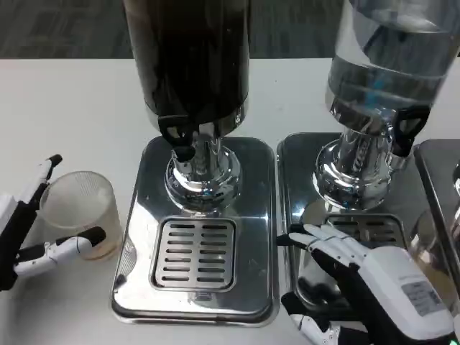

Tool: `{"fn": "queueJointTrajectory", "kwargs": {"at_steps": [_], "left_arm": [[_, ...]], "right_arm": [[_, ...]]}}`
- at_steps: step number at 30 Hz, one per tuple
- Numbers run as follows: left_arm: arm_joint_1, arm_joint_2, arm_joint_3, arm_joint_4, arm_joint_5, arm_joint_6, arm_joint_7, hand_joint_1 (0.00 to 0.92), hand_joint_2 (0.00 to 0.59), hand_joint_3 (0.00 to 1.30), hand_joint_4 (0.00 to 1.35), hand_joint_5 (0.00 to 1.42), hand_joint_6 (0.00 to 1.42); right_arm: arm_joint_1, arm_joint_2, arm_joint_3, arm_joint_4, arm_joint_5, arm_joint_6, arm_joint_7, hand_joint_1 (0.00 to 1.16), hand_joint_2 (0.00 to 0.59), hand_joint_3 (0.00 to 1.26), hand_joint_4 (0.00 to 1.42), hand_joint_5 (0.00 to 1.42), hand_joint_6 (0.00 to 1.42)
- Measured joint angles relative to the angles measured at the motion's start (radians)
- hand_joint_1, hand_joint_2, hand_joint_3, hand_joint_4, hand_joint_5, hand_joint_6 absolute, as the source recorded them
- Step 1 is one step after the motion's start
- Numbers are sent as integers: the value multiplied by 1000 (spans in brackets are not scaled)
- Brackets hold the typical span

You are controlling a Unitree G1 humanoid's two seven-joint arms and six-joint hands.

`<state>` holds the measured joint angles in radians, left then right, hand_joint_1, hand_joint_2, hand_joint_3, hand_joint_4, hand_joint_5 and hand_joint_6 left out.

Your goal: Grasp the cup under the faucet to collect the drink, then remove the cup.

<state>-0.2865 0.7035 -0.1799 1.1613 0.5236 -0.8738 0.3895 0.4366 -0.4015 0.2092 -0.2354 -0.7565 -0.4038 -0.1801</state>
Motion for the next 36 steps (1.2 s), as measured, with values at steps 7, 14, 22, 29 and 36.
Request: {"fn": "queueJointTrajectory", "kwargs": {"at_steps": [7, 14, 22, 29, 36], "left_arm": [[-5, -7, 0, 18, -8, -16, 0, 256, 161, 48, 35, 278, 295], [-10, -18, 2, 28, -14, -22, 0, 257, 177, 113, 95, 367, 357], [-18, -45, 5, 31, -37, -26, 8, 263, 191, 245, 262, 494, 477], [-18, -51, 4, 31, -40, -33, 16, 248, 199, 317, 352, 578, 539], [-18, -54, 4, 31, -40, -35, 24, 273, 207, 365, 419, 652, 630]], "right_arm": [[0, 2, 0, 0, 1, 3, 3, 468, 387, 264, 223, 169, 365], [0, 4, 0, 0, 10, 3, 11, 468, 387, 272, 242, 169, 351], [0, 3, -1, 0, 19, 5, 24, 467, 387, 273, 250, 172, 345], [0, 3, -2, 0, 23, 5, 34, 467, 387, 273, 260, 173, 326], [0, 3, -3, 0, 40, 5, 37, 467, 387, 273, 270, 183, 314]]}}
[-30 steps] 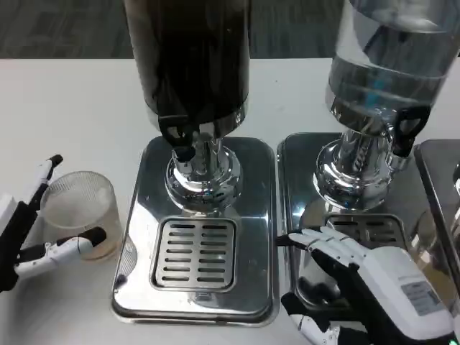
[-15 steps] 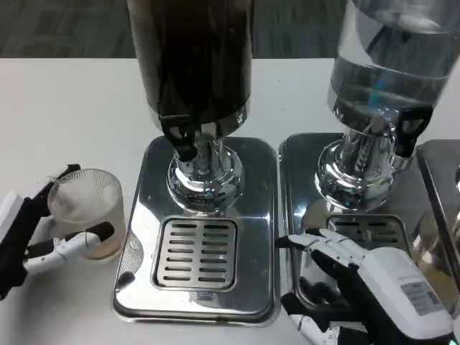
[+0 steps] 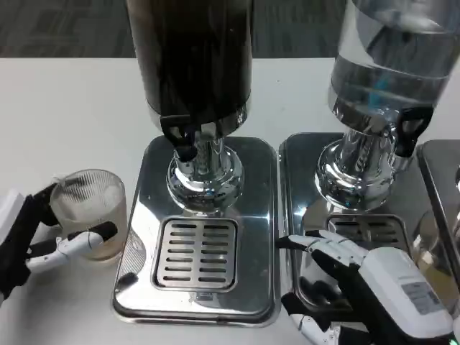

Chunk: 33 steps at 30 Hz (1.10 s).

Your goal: Grasp the cup under the faucet to collect the drink, then remove the cup.

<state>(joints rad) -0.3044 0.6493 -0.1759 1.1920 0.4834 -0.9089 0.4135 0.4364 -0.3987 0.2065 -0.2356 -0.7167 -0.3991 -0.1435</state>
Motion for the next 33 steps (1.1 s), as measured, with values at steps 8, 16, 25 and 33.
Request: {"fn": "queueJointTrajectory", "kwargs": {"at_steps": [8, 16, 25, 33], "left_arm": [[6, -5, 0, -1, 0, -12, 19, 283, 206, 388, 423, 671, 641], [34, -5, 1, -17, 0, -35, 42, 284, 201, 400, 438, 682, 649], [84, -4, 12, -53, 0, -60, 77, 291, 200, 411, 452, 694, 673], [127, 1, 50, -96, -1, -84, 89, 292, 200, 430, 467, 711, 695]], "right_arm": [[-1, 0, 0, 0, 3, 0, 3, 467, 387, 273, 271, 184, 290], [-17, 3, 3, 10, 8, 0, 12, 467, 387, 273, 271, 193, 284], [-23, 3, 3, 21, 20, 0, 17, 471, 391, 273, 272, 194, 282], [-22, 1, 2, 21, 32, 0, 21, 475, 394, 273, 276, 195, 282]]}}
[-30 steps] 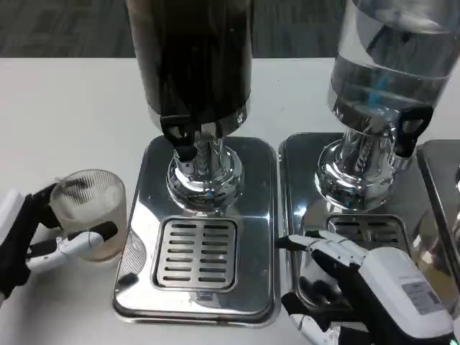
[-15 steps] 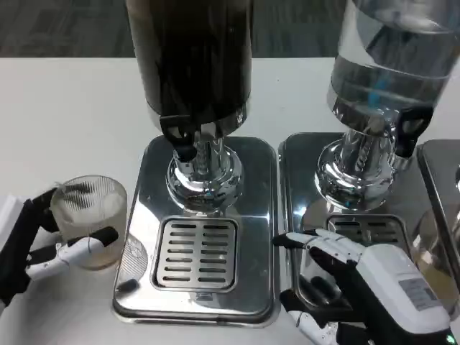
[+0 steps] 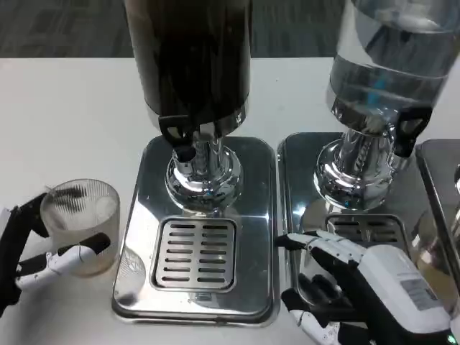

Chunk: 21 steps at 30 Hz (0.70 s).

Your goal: Grasp the cup under the faucet to collect the drink, then remove the cup.

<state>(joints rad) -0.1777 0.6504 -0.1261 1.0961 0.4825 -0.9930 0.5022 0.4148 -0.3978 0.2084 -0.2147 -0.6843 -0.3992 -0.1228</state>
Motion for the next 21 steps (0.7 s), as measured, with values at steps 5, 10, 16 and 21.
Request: {"fn": "queueJointTrajectory", "kwargs": {"at_steps": [5, 10, 16, 21], "left_arm": [[20, 0, 32, -25, -2, -22, 0, 293, 199, 436, 469, 712, 699], [23, 0, 42, -51, -2, -41, 0, 299, 197, 438, 469, 712, 701], [24, 0, 57, -70, -2, -55, -2, 302, 197, 439, 469, 712, 705], [23, -6, 61, -79, -2, -61, -13, 300, 202, 439, 469, 712, 707]], "right_arm": [[7, 0, -1, -2, 1, 0, 0, 477, 398, 273, 282, 197, 282], [7, 0, -2, -2, 2, 0, 0, 479, 399, 273, 284, 202, 282], [8, 0, -3, -3, 2, 0, 0, 487, 394, 273, 285, 207, 282], [8, 1, -3, -4, 3, 0, 0, 491, 393, 273, 285, 209, 282]]}}
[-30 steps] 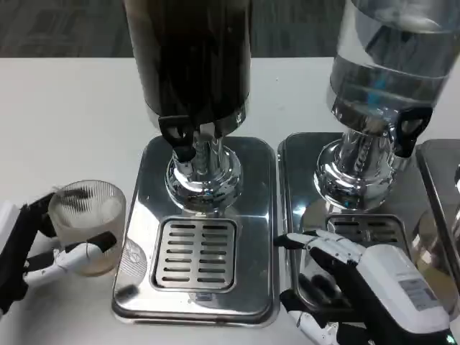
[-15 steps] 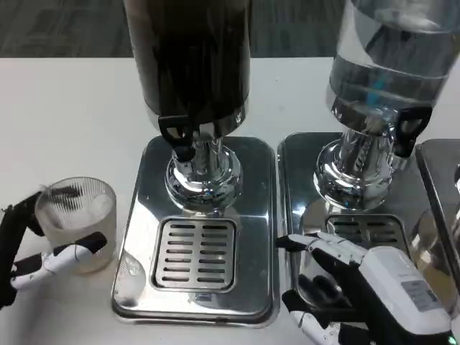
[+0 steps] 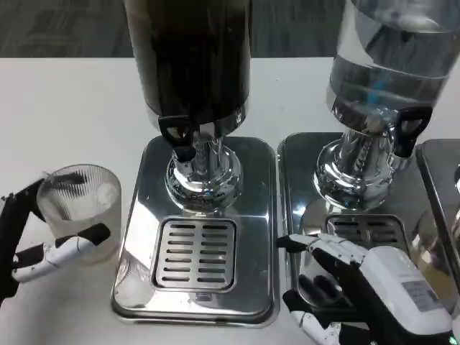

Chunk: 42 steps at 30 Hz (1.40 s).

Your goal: Grasp the cup under the faucet to collect the drink, then remove the cup.

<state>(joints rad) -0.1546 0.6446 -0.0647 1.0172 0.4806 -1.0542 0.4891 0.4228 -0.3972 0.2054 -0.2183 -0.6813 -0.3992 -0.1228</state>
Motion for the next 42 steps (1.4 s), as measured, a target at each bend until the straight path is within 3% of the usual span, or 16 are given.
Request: {"fn": "queueJointTrajectory", "kwargs": {"at_steps": [19, 42], "left_arm": [[-94, -95, -75, 24, 7, -2, -95, 305, 214, 431, 456, 712, 711], [-179, -141, -153, 72, 39, 1, -163, 292, 220, 403, 423, 677, 655]], "right_arm": [[47, 14, -21, -45, 1, 2, 0, 557, 387, 286, 285, 210, 282], [57, 39, -33, -62, 0, 11, 0, 579, 378, 286, 285, 210, 269]]}}
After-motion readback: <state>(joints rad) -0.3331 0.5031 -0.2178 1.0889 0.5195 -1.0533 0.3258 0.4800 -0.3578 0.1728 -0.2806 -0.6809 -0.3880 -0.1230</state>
